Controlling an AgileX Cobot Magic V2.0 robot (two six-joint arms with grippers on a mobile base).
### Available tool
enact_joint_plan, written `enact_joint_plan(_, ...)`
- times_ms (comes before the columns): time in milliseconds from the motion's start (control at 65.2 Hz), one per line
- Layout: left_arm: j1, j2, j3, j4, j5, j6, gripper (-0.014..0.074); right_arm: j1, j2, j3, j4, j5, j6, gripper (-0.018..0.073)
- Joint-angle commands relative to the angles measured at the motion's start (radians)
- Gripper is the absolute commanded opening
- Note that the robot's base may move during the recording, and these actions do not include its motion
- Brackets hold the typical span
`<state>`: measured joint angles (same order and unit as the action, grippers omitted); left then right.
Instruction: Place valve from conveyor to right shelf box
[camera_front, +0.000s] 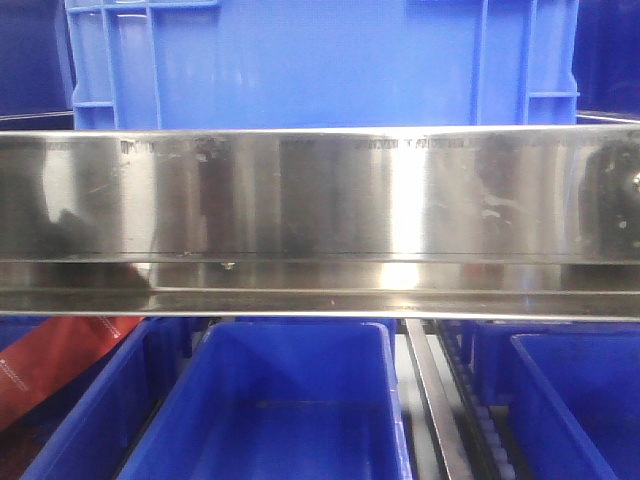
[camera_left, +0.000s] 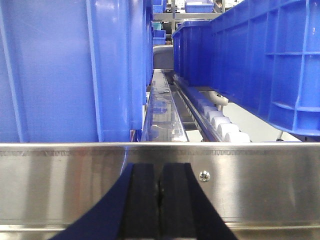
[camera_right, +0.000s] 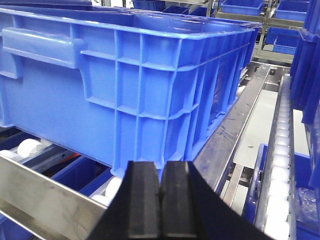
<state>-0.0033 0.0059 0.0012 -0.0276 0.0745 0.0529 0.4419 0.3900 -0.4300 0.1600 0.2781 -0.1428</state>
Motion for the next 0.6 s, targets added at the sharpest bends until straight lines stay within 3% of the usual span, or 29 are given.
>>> enact_joint_plan(0, 0.001, -0.006, -0.001, 0.002, -0.02, -0.005, -0.0111, -0.005, -0.006, 0.003, -0.008, -0.024, -0.004, -0.0162)
enact_joint_plan(368, 0.001, -0.006, -0.001, 0.002, -0.02, -0.005, -0.0111, -0.01, -0.01, 0.01, -0.017, -0.026, -0.004, -0.0162)
enact_joint_plan(414, 0.001, -0.006, -0.001, 0.002, -0.02, -0.005, -0.0111, -0.04, -0.021, 0.024, -0.025, -0.032, 0.024, -0.0162)
enact_joint_plan(506, 0.001, -0.006, -0.001, 0.002, -0.02, -0.005, -0.0111, -0.122, -0.056, 0.068, -0.09, -0.042, 0.181, -0.0162)
enact_joint_plan(583, 0.001, -0.006, -0.001, 0.002, -0.02, -0.005, -0.0111, -0.201, -0.091, 0.107, -0.1, -0.055, 0.207, -0.0162)
